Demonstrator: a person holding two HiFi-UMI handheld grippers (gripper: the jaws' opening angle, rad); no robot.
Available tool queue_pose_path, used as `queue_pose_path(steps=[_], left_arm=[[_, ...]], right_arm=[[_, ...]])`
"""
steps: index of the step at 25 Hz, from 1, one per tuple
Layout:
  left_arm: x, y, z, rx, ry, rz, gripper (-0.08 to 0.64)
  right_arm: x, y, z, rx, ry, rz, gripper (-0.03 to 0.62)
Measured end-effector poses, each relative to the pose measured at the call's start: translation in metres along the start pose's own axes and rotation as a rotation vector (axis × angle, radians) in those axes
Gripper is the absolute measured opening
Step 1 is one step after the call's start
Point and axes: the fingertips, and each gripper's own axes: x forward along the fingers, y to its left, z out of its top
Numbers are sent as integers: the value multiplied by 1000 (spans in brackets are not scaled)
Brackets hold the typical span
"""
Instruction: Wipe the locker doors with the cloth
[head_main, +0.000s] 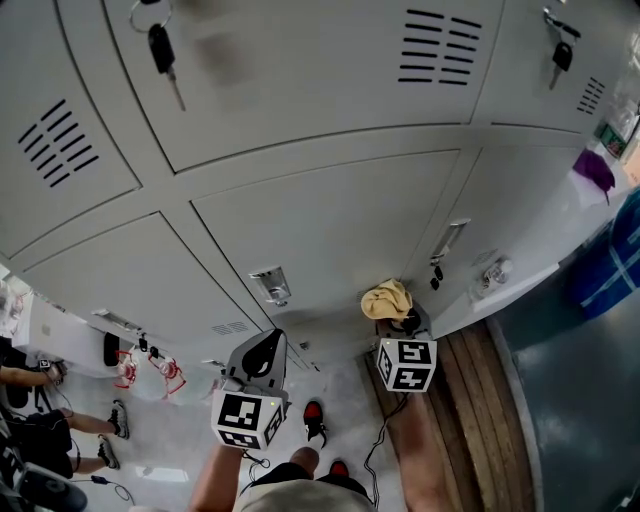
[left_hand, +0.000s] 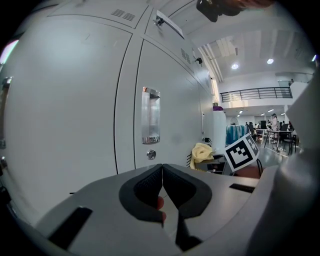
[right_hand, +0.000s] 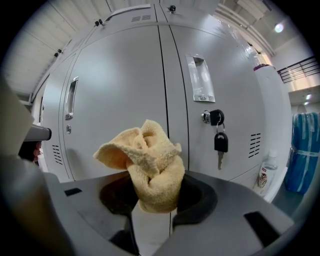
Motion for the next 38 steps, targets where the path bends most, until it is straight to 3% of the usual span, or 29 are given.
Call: queue_pose_path(steps=[9, 20, 38], left_arm=[[-32, -8, 11, 8, -38, 21, 23], [-120, -32, 26, 18, -126, 97, 23], [-260, -87, 1, 24, -166, 182, 23]], right_arm=[[-56, 28, 30, -58, -77, 51, 184], [-162, 70, 57, -122, -188, 117, 184], [-320, 111, 20, -162, -245, 187, 184]])
